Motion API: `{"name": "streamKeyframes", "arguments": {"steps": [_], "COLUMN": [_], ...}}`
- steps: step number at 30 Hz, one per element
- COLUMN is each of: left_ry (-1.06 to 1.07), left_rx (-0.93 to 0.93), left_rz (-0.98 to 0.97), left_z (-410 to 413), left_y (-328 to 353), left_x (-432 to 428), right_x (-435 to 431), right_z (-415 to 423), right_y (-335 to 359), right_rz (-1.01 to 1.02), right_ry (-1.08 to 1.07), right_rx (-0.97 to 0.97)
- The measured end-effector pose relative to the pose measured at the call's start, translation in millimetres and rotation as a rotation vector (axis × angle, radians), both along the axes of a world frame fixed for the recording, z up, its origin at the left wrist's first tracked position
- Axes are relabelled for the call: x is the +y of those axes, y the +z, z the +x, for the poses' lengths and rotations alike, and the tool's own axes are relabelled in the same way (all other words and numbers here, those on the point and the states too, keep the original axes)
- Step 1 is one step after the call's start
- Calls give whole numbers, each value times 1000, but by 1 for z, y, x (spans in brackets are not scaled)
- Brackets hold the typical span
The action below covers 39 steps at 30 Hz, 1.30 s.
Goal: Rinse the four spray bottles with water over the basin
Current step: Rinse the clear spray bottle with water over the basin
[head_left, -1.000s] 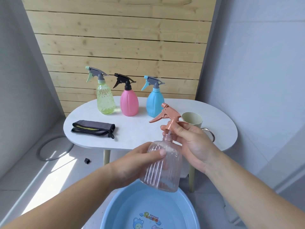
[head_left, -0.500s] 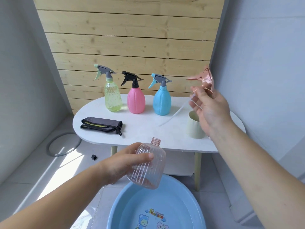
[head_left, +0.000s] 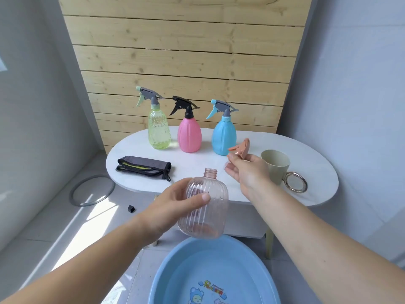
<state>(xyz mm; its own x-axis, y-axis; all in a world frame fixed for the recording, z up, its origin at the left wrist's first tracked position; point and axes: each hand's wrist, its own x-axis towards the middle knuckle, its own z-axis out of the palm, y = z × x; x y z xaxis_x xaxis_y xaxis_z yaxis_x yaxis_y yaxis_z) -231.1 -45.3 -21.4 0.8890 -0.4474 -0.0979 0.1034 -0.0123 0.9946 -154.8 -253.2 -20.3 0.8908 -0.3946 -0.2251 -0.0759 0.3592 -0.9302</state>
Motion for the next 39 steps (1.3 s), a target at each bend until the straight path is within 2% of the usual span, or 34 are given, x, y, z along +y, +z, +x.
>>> {"name": "streamKeyframes", "arguments": {"steps": [9, 16, 22, 27, 30, 32, 36, 37, 39], "left_ry": [-36, -59, -56, -55, -63, -67, -77, -77, -83], "left_rx": [0, -4, -9, -22, -22, -28, -29, -27, -26], "left_rz": [78, 106, 105, 124, 129, 127, 134, 135, 133], "left_z": [3, 6, 7, 8, 8, 8, 8, 8, 7], "left_y": [-6, -9, -10, -12, -14, -15, -16, -17, -18], "left_x": [3, -2, -6, -10, -13, -16, -28, -30, -37], "right_x": [1, -8, -6, -10, -23, -41, -90, -100, -121], "right_z": [22, 21, 8, -19, -35, -44, -61, -63, -64], "right_y": [-35, -37, -25, -7, 10, 19, 22, 20, 13], "right_rz": [52, -135, -178, -335, -384, -512, -1138, -1241, -1323], "right_ry": [61, 173, 205, 320, 286, 192, -143, -198, -223], "right_rx": [242, 364, 329, 331, 273, 215, 114, 124, 227]}}
